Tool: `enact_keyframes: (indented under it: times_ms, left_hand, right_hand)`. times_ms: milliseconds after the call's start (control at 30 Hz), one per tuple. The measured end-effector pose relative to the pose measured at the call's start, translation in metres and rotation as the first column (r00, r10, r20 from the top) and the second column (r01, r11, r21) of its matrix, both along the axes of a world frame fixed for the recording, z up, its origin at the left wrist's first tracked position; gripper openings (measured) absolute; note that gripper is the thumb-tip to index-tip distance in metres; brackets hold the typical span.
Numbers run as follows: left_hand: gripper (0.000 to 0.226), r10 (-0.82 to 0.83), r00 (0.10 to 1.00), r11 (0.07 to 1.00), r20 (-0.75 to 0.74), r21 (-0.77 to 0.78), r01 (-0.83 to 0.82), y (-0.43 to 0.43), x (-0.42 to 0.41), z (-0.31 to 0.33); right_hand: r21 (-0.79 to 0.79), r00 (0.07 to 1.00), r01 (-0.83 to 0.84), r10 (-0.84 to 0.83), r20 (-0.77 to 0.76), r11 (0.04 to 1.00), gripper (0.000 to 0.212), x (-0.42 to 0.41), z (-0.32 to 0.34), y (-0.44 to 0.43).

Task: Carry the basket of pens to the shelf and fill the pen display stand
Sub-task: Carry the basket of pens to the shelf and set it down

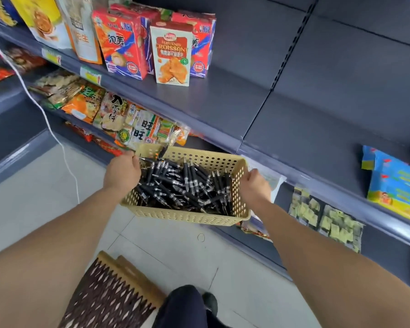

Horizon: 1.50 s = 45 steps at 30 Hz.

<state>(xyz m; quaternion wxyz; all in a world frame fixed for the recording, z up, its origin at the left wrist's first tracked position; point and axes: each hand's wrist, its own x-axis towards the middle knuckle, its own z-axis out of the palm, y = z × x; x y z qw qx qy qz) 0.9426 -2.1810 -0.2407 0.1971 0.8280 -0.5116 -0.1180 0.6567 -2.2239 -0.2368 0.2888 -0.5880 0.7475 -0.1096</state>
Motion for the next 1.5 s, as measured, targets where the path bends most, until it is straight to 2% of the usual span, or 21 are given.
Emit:
enact_keyframes:
  times_ms: [133,333,533,733,900,1100,1300,1400,1500]
  left_hand:
    - [0.021,0.009,1.0,1.0,0.006,-0.004,-0.009,-0.023,0.008,-0.02]
    - [0.021,-0.062,0.997,0.997,0.045,-0.044,0.064,-0.062,0.028,-0.048]
    - [0.01,-0.141,0.986,0.989,0.094,-0.019,0.144,-0.092,0.054,-0.056]
    - [0.018,-0.229,0.966,0.972,0.124,0.078,0.22,-0.118,0.066,-0.056]
    - [0.02,-0.244,0.965,0.966,0.093,0.113,0.234,-0.137,0.062,-0.072]
    - [0.018,-0.305,0.951,0.944,0.043,0.147,0.296,-0.174,0.052,-0.094]
    - [0.024,-0.361,0.93,0.922,0.065,0.174,0.345,-0.217,0.045,-0.125]
    - [0.028,-0.352,0.93,0.928,0.104,0.167,0.333,-0.234,0.046,-0.142]
    - [0.031,-0.34,0.929,0.937,0.145,0.135,0.322,-0.251,0.046,-0.16]
  right_hand:
    - [-0.027,1.0,-0.01,0.011,0.026,1.0,0.018,0.005,-0.022,-0.02]
    - [-0.128,0.997,-0.007,0.017,0.082,0.992,0.023,0.018,-0.05,-0.023]
    - [-0.238,0.992,0.072,-0.044,0.122,0.969,0.022,0.048,-0.062,-0.016]
    - [-0.13,0.989,0.134,-0.125,0.077,0.982,0.021,0.06,-0.074,-0.027]
    - [-0.061,0.983,0.175,-0.172,0.056,0.983,0.024,0.056,-0.081,-0.054]
    - [-0.007,0.966,0.257,-0.257,-0.027,0.966,0.024,0.052,-0.1,-0.084]
    - [0.078,0.941,0.328,-0.318,-0.113,0.942,0.027,0.054,-0.124,-0.12]
    - [0.077,0.94,0.322,-0.309,-0.144,0.944,0.028,0.056,-0.139,-0.137]
    - [0.01,0.94,0.298,-0.292,-0.179,0.954,0.026,0.055,-0.158,-0.151]
